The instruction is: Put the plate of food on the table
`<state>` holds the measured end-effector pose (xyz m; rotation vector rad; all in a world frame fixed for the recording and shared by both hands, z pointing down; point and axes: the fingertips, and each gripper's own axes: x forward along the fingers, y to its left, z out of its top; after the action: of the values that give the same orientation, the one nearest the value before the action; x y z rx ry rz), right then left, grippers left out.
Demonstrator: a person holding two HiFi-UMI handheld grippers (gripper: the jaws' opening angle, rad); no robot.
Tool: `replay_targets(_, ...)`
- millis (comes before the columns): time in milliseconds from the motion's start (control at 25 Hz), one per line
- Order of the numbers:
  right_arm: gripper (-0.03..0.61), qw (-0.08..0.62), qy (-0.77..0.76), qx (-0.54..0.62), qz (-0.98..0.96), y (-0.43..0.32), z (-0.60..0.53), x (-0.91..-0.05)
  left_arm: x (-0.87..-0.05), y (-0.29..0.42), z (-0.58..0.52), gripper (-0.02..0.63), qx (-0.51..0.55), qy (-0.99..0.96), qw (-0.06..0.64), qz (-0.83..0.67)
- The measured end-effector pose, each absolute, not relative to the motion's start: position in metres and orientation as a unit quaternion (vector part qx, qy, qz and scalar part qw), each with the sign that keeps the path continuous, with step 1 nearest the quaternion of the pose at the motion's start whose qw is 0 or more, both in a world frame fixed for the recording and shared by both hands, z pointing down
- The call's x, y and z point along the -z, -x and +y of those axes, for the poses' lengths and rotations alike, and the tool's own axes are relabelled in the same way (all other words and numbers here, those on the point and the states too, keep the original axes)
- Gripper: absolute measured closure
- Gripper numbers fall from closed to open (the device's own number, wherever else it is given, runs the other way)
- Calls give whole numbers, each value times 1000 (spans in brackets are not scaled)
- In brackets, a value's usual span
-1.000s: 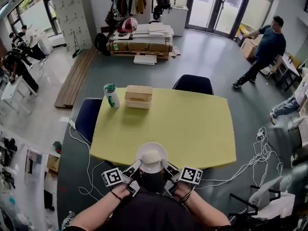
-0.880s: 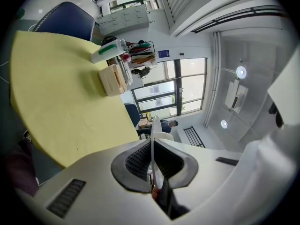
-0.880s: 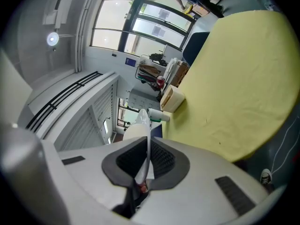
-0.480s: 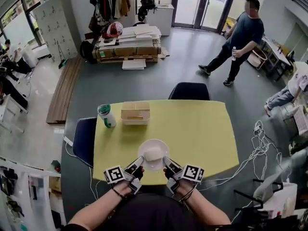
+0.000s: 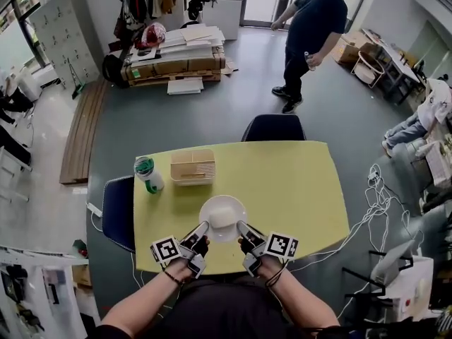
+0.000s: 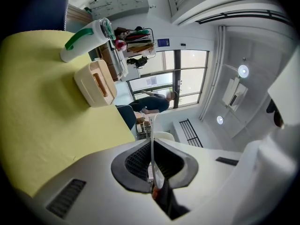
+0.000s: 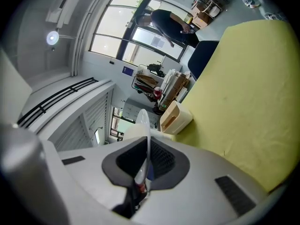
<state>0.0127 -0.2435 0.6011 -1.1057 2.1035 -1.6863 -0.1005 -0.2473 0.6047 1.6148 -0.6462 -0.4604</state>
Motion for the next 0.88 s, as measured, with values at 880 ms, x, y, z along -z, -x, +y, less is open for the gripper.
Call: replay_targets(880,555,91,350,582,729,-37,-338,-697,-699,78,-331,595,221,-684,608,-337)
